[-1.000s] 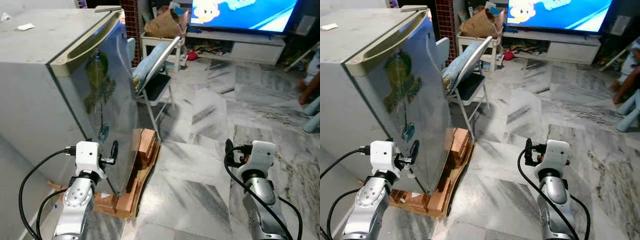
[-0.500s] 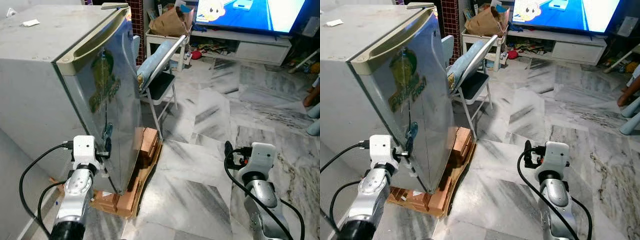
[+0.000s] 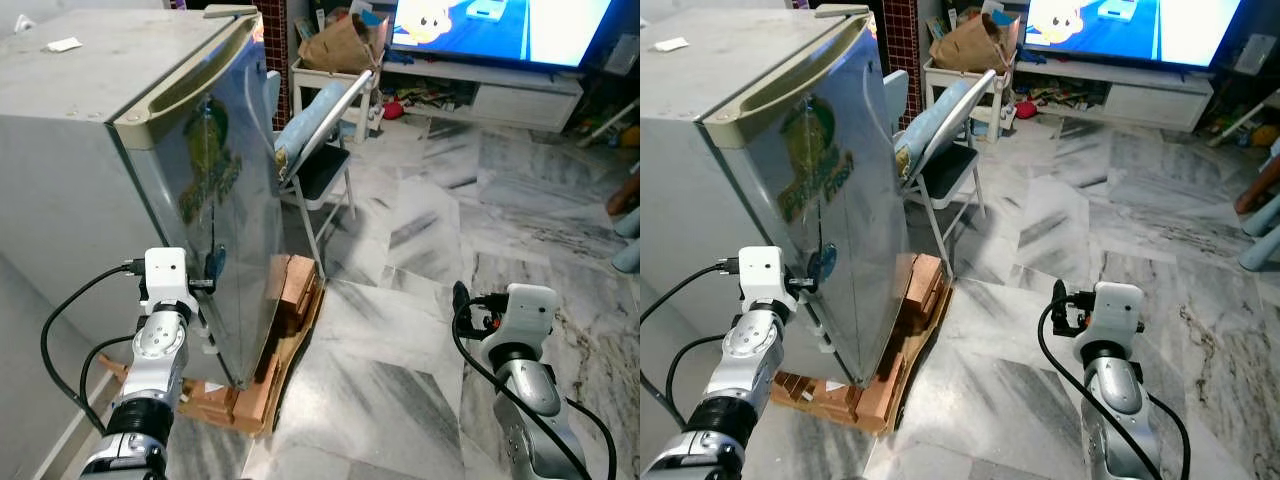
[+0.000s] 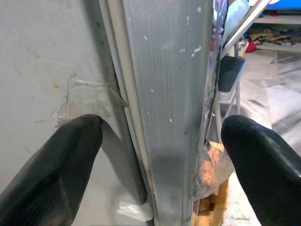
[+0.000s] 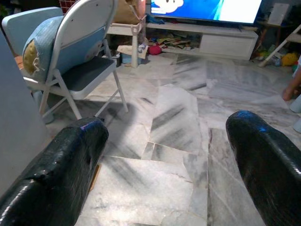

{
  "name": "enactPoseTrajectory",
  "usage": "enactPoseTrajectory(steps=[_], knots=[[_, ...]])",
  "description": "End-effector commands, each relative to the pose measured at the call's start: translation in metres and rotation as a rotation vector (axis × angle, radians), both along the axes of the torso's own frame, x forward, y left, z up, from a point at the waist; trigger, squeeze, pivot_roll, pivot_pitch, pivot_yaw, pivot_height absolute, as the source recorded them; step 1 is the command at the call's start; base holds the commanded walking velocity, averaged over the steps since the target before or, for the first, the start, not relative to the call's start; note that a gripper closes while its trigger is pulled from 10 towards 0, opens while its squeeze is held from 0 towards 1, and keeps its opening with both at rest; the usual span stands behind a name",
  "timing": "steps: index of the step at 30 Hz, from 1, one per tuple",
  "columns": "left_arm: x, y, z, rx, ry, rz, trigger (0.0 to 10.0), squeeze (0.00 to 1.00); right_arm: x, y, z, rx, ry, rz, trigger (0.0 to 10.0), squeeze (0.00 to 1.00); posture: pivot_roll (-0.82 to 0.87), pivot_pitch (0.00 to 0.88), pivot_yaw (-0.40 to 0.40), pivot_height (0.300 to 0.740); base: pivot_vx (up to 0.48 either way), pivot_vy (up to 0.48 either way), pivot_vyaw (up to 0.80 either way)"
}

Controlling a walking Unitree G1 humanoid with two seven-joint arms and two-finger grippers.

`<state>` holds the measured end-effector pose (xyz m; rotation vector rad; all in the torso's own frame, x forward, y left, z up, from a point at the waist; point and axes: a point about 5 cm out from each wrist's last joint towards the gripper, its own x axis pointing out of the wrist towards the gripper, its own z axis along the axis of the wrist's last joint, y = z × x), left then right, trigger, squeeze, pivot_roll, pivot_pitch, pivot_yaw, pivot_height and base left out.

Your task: Restocking fridge

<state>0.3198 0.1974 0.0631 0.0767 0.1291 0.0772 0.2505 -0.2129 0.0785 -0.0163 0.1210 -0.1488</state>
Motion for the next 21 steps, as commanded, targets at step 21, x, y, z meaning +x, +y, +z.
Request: enactPoseTrajectory(steps=[21], knots=[[-0.009, -0.162, 0.03, -0.069, -0.116, -0.828, 10.0, 0.0, -0.016, -0.017, -0.047, 0.003, 0.27, -0.132, 10.0, 0.0, -0.04, 0.0, -0.005, 0.74, 0.0, 0.0, 0.0]])
